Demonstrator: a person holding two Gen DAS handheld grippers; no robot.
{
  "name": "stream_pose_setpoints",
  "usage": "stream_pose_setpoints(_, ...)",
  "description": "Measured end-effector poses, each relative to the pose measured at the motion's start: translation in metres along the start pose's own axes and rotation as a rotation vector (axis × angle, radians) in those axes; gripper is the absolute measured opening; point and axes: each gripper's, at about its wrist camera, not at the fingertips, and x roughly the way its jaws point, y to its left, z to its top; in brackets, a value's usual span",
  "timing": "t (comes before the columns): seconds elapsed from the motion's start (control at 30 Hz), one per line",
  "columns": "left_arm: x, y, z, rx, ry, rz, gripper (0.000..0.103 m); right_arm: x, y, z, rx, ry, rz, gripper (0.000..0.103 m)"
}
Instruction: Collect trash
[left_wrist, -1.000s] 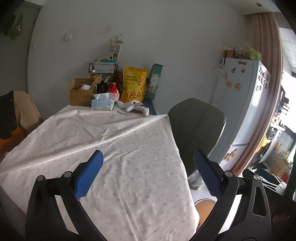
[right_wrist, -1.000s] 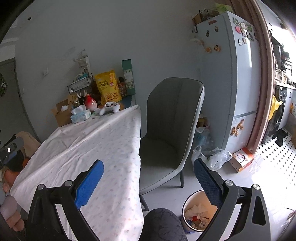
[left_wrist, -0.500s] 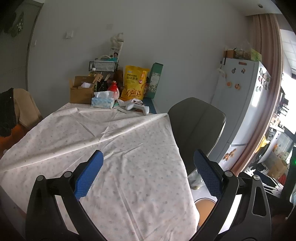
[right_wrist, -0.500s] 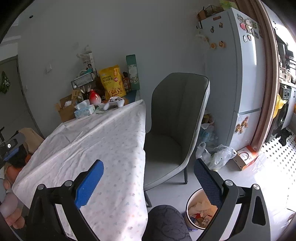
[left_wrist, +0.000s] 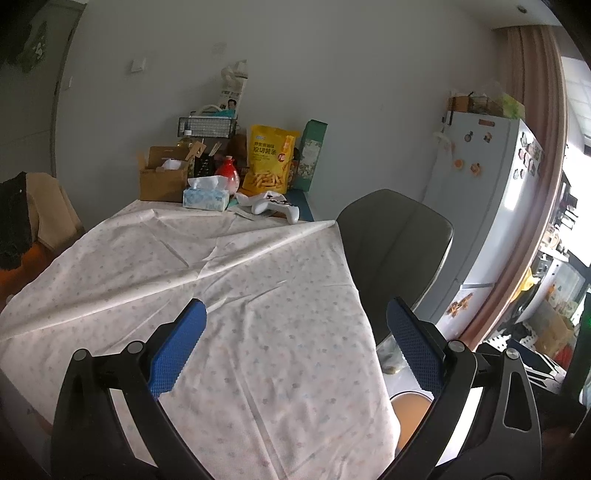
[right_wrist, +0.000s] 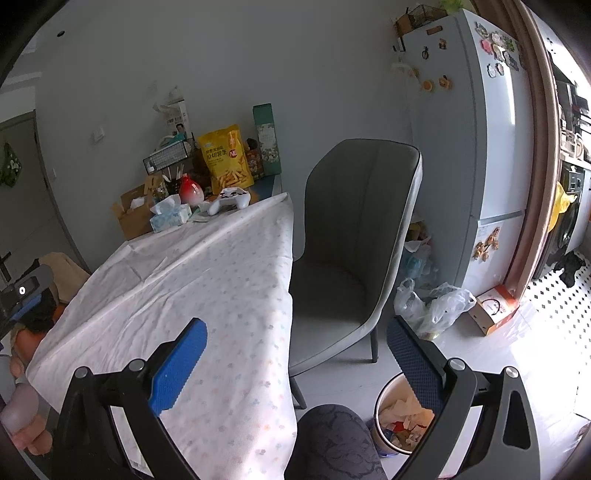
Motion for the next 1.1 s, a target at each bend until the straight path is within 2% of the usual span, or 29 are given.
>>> stream_pose_setpoints(0.6, -0.011, 0.005, 0.005, 0.008, -0.021, 0.015, 0.097, -0.003, 0.006, 0.006, 0.009, -0.021, 0.008, 0.095)
stream_pose_setpoints(1.1, -0.011, 0.005, 0.002, 0.015, -0.011, 0.009, 0.097, 0.0, 0.008, 0.004, 0.012, -0.005, 0.01, 0.095)
